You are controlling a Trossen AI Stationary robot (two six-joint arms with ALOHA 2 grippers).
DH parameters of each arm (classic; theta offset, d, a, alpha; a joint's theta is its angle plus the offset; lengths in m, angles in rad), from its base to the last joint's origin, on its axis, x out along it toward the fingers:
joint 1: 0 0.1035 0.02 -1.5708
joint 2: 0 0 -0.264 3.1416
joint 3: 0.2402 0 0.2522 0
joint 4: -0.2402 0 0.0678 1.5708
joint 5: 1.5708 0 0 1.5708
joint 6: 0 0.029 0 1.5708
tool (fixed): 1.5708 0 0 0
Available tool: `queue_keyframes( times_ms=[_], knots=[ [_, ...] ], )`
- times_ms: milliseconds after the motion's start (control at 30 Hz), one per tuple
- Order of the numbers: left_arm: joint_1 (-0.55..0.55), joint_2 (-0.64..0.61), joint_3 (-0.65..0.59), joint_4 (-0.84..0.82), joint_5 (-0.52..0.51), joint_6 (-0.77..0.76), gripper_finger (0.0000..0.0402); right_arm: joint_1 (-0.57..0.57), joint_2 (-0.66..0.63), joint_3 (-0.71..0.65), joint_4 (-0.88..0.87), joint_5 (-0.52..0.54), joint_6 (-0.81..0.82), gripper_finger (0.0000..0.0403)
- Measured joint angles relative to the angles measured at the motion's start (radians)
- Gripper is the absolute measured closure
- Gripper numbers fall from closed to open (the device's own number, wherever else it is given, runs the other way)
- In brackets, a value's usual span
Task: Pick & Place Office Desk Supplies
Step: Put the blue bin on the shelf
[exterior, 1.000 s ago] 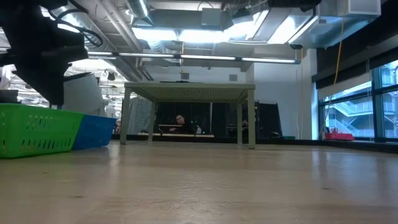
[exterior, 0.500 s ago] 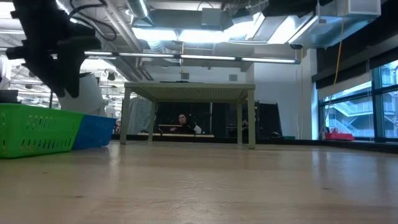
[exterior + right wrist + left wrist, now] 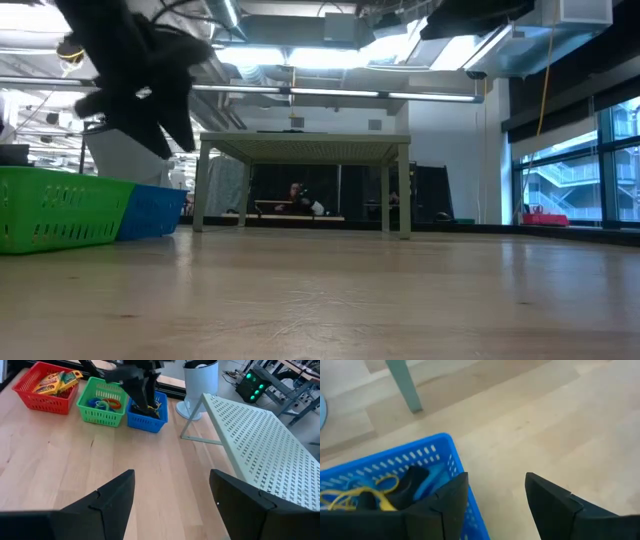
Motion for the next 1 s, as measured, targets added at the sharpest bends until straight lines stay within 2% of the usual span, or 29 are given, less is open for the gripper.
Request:
queue_keyframes(
  times_ms=[333,700,833,1000],
  knots=[
    [0.115,0.1,-0.001,0.026,0.062,0.042,0.021,0.0,0.0,0.0,0.0,0.0,0.001,0.0144],
    [0.155,0.192,-0.001,0.046,0.176,0.016,0.0221,0.0,0.0,0.0,-0.011,-0.009,0.003,0.0144],
    [0.155,0.221,0.003,0.053,0.176,0.016,0.0243,0.0,0.0,0.0,-0.011,-0.01,0.004,0.0144],
    [0.154,0.225,0.018,0.058,0.175,0.032,0.0297,0.0,0.0,0.0,-0.015,-0.01,0.003,0.0144]
  ],
)
